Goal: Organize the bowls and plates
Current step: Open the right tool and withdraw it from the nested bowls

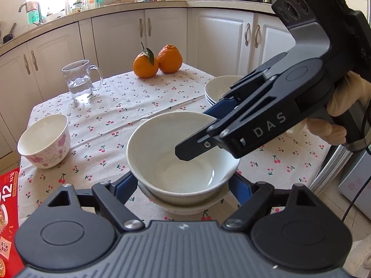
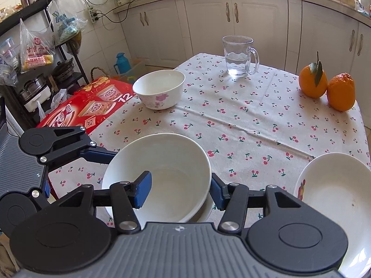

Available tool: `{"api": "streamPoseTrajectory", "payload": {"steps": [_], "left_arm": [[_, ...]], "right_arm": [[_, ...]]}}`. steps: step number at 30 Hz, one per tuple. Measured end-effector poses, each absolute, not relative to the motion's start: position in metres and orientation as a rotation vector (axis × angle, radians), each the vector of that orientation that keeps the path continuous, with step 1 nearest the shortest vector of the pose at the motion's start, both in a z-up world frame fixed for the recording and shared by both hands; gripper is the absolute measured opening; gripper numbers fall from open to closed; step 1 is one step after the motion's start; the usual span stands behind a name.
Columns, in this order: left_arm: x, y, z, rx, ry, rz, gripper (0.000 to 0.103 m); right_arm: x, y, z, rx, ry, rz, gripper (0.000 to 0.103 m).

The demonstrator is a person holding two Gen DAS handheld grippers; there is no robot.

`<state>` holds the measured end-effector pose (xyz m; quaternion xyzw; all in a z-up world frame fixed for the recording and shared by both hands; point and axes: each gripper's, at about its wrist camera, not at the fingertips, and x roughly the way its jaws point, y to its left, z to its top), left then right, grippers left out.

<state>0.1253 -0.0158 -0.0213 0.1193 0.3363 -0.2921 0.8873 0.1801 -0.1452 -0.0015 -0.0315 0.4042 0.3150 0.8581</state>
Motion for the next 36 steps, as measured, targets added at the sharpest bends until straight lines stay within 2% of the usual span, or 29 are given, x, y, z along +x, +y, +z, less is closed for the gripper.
{"api": "streamPoseTrajectory", "payload": {"steps": [9,13,18,36], "left_arm": [[0.127,-0.014,-0.022,0.233,0.704,-0.615,0.087],[0.124,-0.012,-0.021,0.239,0.688,-0.610,0.090],[0.118,-0.009,-0.018,0.236,0.677,-0.613,0.090],[0.094,0.028,-0.014,0.216,0.652,-0.585,0.091]], "right_arm": [[0.179,-0.145,-0.005,-0.067,0.844,0.668,0.067],[0.177,-0.144,-0.004,-0.065,0.831,0.677,0.088],[0.170,-0.141,0.002,-0.094,0.804,0.683,0.103],[0.153,-0.141,-0.010,-0.171,0.815,0.529,0.103]]}}
